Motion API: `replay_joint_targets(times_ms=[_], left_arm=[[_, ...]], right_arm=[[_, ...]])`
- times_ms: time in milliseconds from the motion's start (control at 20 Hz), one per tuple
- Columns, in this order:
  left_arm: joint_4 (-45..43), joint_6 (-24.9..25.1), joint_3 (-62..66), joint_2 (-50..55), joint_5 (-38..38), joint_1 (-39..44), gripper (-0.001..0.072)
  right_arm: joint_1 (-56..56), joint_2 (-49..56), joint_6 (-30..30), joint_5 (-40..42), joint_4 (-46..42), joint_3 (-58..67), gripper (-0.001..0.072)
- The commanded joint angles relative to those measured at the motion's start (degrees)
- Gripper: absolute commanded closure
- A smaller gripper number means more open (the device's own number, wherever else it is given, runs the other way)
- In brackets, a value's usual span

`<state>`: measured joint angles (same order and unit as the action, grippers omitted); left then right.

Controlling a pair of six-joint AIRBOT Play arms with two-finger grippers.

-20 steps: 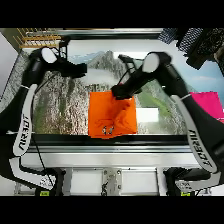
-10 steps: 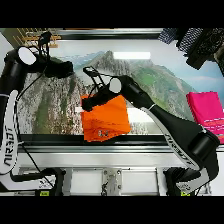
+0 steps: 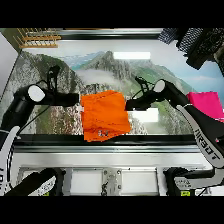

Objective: Fold the clothes and pants, and hang the long-sleeved shirts on hangers.

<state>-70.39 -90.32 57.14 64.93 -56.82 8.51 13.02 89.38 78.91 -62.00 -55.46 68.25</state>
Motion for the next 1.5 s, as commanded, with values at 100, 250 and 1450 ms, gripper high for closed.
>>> replay_joint_targets(times_ms=[100,250,1450], left_arm=[[0.0,-0.15,-7.82,-4.17,3.45,5.55,0.0701],[0.0,-1.27,-7.93,-3.91,3.78,7.34,0.07],[0.07,-4.68,-7.93,-3.98,4.31,8.76,0.0701]], right_arm=[[-4.26,6.58,-8.11,1.42,17.14,-5.42,0.0056],[-0.63,10.08,-11.32,3.48,24.85,-5.42,0.0165],[-58.21,-15.08,-5.35,7.13,0.28,-4.31,0.0696]])
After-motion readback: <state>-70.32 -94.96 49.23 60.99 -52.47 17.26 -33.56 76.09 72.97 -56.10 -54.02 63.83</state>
